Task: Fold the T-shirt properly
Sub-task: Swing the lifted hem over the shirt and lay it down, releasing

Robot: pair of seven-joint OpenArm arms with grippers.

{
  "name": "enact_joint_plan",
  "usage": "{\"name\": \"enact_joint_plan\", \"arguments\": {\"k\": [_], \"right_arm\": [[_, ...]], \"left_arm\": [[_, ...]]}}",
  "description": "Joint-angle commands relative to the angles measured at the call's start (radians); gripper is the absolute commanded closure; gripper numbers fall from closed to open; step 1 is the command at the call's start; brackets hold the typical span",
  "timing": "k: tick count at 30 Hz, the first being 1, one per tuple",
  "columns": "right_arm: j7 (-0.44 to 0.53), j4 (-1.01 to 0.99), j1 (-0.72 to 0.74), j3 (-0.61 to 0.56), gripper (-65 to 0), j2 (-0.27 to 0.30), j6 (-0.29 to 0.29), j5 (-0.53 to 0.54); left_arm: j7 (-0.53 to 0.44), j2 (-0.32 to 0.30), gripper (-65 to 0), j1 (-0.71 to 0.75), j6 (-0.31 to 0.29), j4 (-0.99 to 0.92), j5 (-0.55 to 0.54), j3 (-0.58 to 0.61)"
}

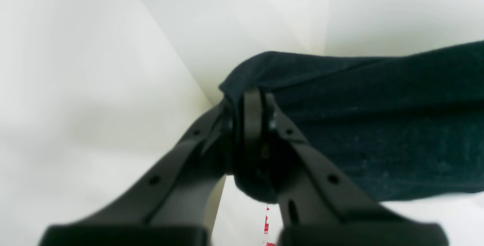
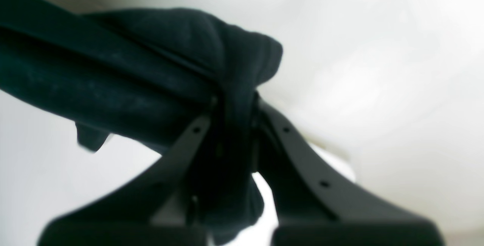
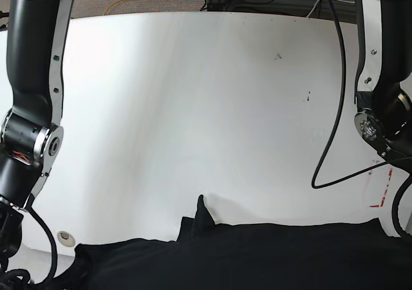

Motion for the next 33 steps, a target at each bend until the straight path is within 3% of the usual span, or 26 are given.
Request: {"name": "enact_joint_plan", "arguments": {"k": [1,9,15,23,28,33], "right_arm": [[-0.002,0.012,-0.005,0.02,0.0,0.018,-0.009,-0.033],[-0.048,0.14,-0.246,0.132,0.0,0.018,-0.009,-0.033],[-0.052,0.248,-0.467,0.155,0.0,0.01,-0.009,-0.032],[-0.052,0.335,-0.74,0.205,0.0,0.009,-0.009,0.103],[-0.049,0.357,-0.871,0.207,0.0,0.013,-0.009,0.142],[-0.049,0.377,-1.006,0.27,0.0,0.01,-0.009,0.165]], "left_arm": [[-0.007,-0.014,0.0,0.016,0.009,0.012,0.034,-0.005],[-0.007,-0.011,0.0,0.232,0.008,0.108,0.033,-0.008],[-0.006,0.012,0.0,0.444,0.008,0.221,-0.041,-0.027],[-0.004,0.016,0.0,0.742,0.008,0.318,-0.099,-0.099],[-0.006,0.016,0.0,0.877,0.008,0.324,-0.122,-0.14],[-0.009,0.016,0.0,1.018,0.008,0.325,-0.217,-0.215]]}}
